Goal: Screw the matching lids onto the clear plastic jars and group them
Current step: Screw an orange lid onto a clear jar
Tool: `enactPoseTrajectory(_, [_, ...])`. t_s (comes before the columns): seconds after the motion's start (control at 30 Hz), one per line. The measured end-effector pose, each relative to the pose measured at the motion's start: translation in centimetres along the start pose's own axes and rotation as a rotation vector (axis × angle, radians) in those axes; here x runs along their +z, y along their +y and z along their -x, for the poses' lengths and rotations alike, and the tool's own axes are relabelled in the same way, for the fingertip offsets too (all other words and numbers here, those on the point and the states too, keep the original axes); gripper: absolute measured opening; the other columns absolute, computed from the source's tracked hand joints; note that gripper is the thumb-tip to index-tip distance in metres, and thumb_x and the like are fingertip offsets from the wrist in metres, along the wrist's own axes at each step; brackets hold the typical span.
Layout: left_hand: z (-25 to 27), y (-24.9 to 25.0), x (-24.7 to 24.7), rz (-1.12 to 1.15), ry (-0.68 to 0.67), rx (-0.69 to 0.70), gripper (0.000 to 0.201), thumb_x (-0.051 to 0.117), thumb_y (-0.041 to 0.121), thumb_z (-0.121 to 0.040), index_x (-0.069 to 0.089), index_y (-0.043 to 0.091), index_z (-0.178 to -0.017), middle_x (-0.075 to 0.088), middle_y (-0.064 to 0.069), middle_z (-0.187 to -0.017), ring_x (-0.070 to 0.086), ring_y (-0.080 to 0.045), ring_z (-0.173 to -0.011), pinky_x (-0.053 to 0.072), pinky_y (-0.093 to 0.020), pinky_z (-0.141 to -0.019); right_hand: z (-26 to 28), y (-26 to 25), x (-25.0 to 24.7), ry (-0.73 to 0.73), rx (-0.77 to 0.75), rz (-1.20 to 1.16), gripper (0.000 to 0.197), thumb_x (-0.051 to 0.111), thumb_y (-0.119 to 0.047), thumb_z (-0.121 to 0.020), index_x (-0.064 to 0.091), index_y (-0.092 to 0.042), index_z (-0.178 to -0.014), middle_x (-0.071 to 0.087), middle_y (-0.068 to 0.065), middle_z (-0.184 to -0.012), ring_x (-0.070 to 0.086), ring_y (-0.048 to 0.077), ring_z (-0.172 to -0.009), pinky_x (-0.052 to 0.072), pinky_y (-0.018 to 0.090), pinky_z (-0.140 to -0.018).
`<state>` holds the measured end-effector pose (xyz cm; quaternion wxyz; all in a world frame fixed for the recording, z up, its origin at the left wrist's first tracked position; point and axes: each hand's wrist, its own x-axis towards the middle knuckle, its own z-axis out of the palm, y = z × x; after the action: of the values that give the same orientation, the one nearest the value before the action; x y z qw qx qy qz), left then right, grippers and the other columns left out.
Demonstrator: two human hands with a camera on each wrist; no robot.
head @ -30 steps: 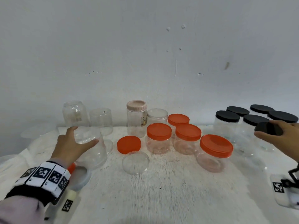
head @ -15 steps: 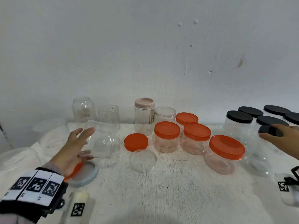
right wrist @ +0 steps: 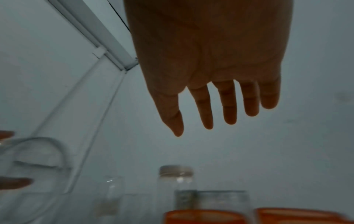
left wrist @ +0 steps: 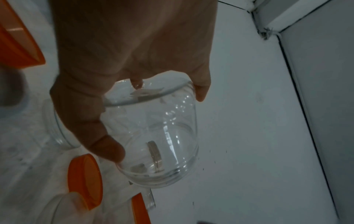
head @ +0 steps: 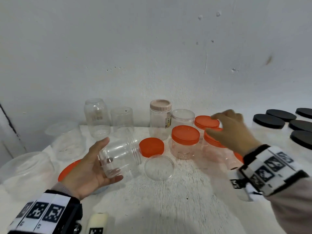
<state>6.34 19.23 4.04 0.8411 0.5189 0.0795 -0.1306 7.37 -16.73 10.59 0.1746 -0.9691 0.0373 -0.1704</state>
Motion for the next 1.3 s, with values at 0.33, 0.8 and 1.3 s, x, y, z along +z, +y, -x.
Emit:
enactPoseTrajectory(0.33, [0.5,-1.3,-0.9,-0.091,0.004,0.08,0.093,0.087,0.049,-0.037,0.049,0.024,-0.119,0.062,-0.013,-0.084,0.065,-0.029,-0.078,0.057,-0.042,-0.068,-4.6,-12.3,12.3,-0.589,-0.14,0.136,0.068,0.056,-0.048,-0.09,0.034,-0.013,-0.143,0.034,0.016,-0.143,0.035,0.035,-0.13,0.034,0.041,-0.103])
enactPoseTrajectory(0.8, [0.4,-2.6,-3.0,-0.184,0.054,0.066,0.107,0.098,0.04,-0.02,0.056,0.024,-0.118,0.066,-0.006,-0.09,0.068,-0.027,-0.08,0.057,-0.038,-0.066,-7.9,-13.5,17.5,-0.719,-0.089,0.346,0.093,0.074,-0.055,-0.072,0.026,-0.015,-0.142,0.044,0.015,-0.137,0.048,0.033,-0.122,0.044,0.046,-0.098])
enactPoseTrajectory(1.3, [0.4,-3.5,-1.5,-0.614,0.202,0.122,0.122,0.084,0.068,-0.014,0.047,0.022,-0.121,0.057,0.008,-0.114,0.056,-0.009,-0.104,0.046,-0.022,-0.078,-8.2,-13.5,11.4,-0.713,-0.129,0.045,0.115,0.073,-0.074,-0.053,0.018,-0.034,-0.145,0.03,0.009,-0.136,0.068,0.022,-0.086,0.048,0.035,-0.075])
